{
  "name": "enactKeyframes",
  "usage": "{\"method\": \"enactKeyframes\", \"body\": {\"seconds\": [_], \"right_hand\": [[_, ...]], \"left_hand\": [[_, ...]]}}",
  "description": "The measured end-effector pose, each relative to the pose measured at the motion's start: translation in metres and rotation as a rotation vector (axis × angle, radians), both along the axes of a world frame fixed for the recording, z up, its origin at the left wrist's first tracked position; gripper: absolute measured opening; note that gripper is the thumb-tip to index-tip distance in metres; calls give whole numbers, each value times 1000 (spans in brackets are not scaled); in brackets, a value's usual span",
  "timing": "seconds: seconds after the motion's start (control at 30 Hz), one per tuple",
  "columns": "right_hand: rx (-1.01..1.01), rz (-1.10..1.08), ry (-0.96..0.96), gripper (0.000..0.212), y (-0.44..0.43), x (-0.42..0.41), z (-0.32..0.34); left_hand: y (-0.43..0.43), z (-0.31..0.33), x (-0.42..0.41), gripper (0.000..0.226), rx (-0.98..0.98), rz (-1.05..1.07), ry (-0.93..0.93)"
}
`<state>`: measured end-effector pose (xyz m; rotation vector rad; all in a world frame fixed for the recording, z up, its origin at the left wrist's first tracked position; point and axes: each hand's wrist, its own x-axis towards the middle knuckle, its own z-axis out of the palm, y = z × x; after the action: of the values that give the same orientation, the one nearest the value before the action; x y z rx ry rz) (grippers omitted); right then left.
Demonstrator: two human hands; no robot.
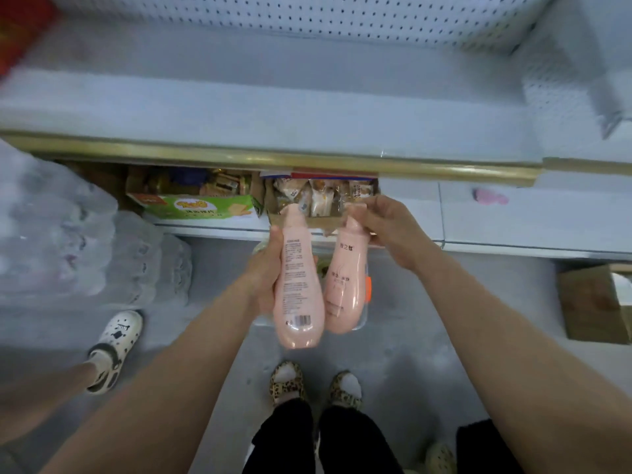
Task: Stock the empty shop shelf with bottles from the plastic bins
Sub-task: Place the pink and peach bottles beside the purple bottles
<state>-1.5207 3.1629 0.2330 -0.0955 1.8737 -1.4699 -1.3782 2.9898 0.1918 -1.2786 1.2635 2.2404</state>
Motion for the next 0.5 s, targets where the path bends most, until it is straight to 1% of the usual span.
{"method": "enactKeyframes", "body": {"seconds": [0.13, 0.23, 0.3, 0.43, 0.5], "right_hand": [[-43, -38, 52, 16, 2, -2, 110], [-79, -35, 120, 24, 2, -8, 186], [-115, -20, 177, 24, 4, -12, 235], [-187, -41, 313, 26, 9, -24, 327], [-224, -60, 394, 22, 11, -29, 370]], "left_hand": [[0, 103, -9, 74, 55, 2, 92], [-1, 173, -19, 72, 109, -47, 229], [-3, 218, -27, 71, 105, -94, 300], [-12, 305, -41, 81, -58, -220, 435], [-15, 346, -51, 70, -124, -284, 513]]}}
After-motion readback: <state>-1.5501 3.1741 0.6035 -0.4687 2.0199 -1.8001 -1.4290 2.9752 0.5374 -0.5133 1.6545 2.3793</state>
